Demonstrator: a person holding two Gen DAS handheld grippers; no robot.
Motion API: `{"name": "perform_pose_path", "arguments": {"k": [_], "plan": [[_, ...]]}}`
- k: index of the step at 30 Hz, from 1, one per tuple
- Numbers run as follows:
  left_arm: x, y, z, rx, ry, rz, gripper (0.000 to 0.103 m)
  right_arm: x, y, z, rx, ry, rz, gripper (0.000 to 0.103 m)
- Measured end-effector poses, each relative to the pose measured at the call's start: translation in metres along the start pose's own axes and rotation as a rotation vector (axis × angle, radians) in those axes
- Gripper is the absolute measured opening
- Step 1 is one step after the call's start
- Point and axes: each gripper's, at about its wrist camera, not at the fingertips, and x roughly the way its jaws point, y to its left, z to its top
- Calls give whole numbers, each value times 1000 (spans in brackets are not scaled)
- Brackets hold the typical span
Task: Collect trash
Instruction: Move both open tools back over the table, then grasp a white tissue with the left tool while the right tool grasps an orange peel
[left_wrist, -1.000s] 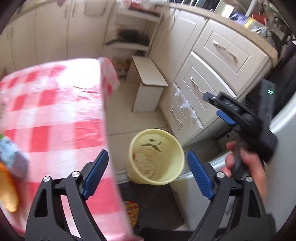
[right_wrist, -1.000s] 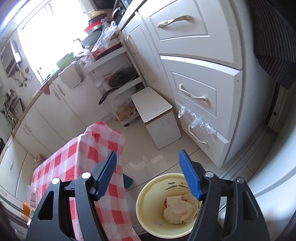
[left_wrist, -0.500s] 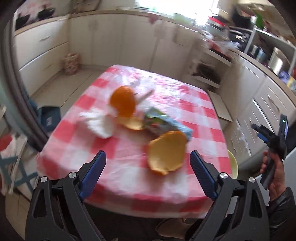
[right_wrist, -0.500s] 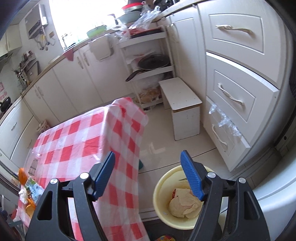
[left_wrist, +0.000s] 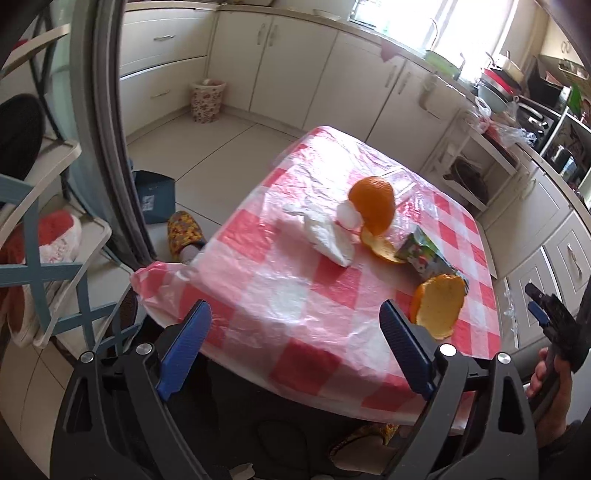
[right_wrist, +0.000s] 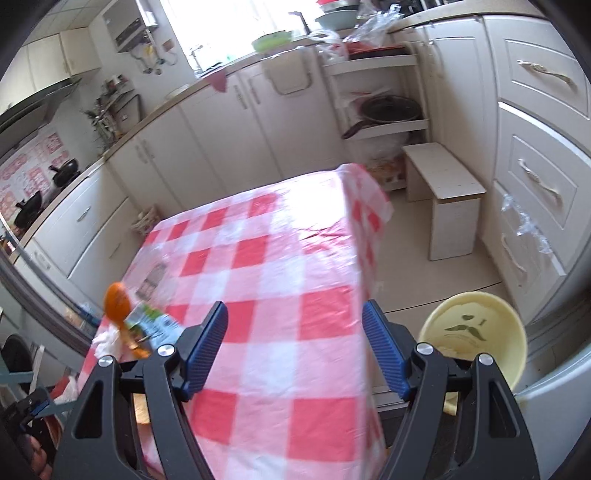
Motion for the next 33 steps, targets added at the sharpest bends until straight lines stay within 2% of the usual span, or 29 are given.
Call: {"name": "perform_pose_path", "arguments": {"k": [5,13,22,29,33], "plan": [[1,14,-3,-24,7,14,89,3,27,-19,-14,24,70,72],[6,22,-8,-35,20,25,89,12,67,-41,-112,81,153,72],[8,22,-13,-7,5,33,89,23,91,-59,-181,126,172,72],[21,21,-18,13,40,29,89,32,103,-64,-195,157,200,72],[26,21,-17,11,44,30,89,43,111,-71,-198,217,214,64]]}}
